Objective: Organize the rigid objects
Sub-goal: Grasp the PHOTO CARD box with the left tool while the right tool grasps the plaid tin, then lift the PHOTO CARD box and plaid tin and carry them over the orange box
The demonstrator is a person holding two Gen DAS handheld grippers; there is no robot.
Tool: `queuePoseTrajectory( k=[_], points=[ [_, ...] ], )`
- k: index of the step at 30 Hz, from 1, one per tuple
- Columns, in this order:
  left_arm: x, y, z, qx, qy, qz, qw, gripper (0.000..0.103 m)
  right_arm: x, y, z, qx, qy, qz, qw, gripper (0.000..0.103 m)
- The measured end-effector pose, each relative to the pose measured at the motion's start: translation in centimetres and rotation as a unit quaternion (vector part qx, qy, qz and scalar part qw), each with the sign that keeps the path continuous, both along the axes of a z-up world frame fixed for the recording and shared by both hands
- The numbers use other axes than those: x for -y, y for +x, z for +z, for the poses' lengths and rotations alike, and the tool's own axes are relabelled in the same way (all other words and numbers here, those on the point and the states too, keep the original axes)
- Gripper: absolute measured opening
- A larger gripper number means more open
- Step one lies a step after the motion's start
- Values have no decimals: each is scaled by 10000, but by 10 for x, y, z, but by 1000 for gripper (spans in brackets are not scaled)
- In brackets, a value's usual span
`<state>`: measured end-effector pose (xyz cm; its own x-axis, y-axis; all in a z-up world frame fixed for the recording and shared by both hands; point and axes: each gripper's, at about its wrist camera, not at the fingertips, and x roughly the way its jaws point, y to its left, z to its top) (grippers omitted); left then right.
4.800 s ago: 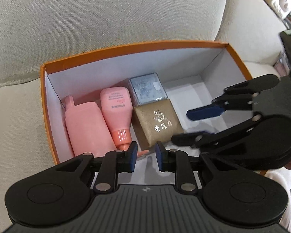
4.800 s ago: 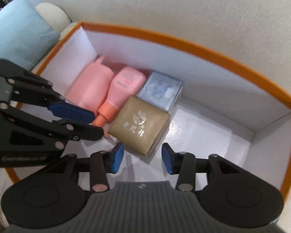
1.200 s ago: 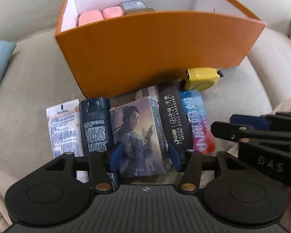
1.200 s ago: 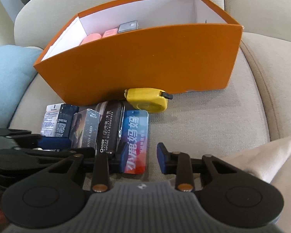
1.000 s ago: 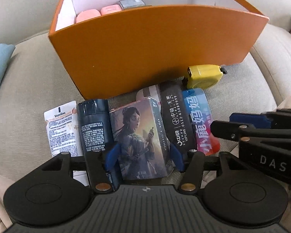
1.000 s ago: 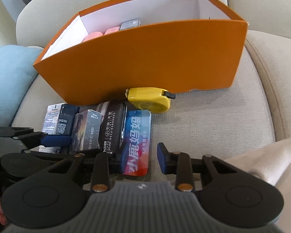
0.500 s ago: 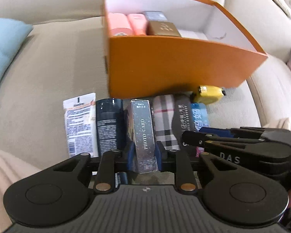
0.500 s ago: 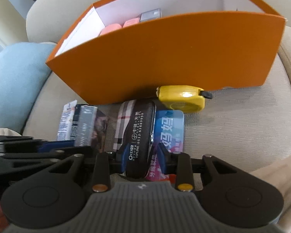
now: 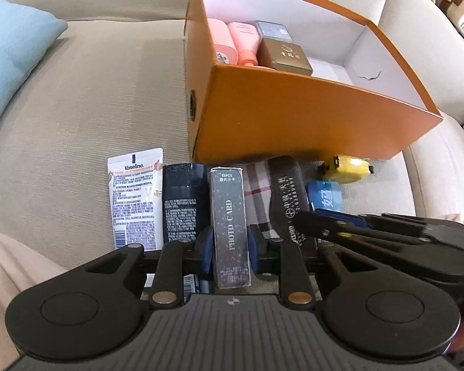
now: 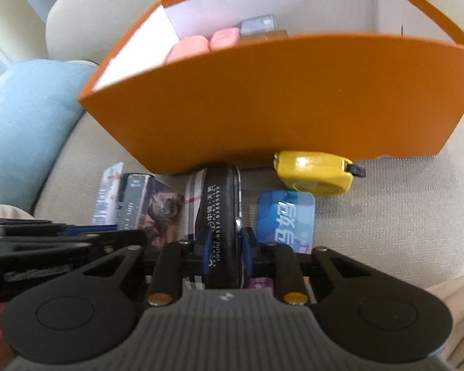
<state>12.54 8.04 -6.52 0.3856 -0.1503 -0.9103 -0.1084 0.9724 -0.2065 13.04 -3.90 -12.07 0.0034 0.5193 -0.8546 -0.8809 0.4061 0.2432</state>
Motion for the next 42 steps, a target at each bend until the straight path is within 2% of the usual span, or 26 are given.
queuePoseTrajectory(
  k=[3, 5, 10, 19, 24, 29, 35, 42],
  points=[
    [-1, 0, -3, -4, -111, 6, 9999, 27, -2, -2, 7, -241, 159, 86, 9995, 15],
    [-3, -1, -3, 23, -151, 4, 9999, 27, -9, -3, 6, -278, 128, 166, 9994, 18],
    [-15, -3, -6, 12, -297, 152, 9994, 26, -19, 2, 0, -663, 91, 35, 9978, 20],
    [-24, 0, -12, -7, -501, 311, 9983, 25, -42, 1, -11, -481, -149, 90, 9987, 22],
    [-24, -1, -9, 39, -553, 299, 9980, 25, -41, -2, -7, -379, -177, 84, 9991, 18],
    [-20, -6, 5, 232, -757, 249, 9966, 25, -31, -4, 15, -55, -88, 184, 9998, 17],
    [-17, -15, 35, 457, -1102, 262, 9925, 25, -12, 1, 47, 175, 8, 201, 9996, 17],
    [-2, -22, 78, 873, -1190, 70, 9890, 25, 12, 7, 95, 391, 346, 236, 9984, 17]
  ],
)
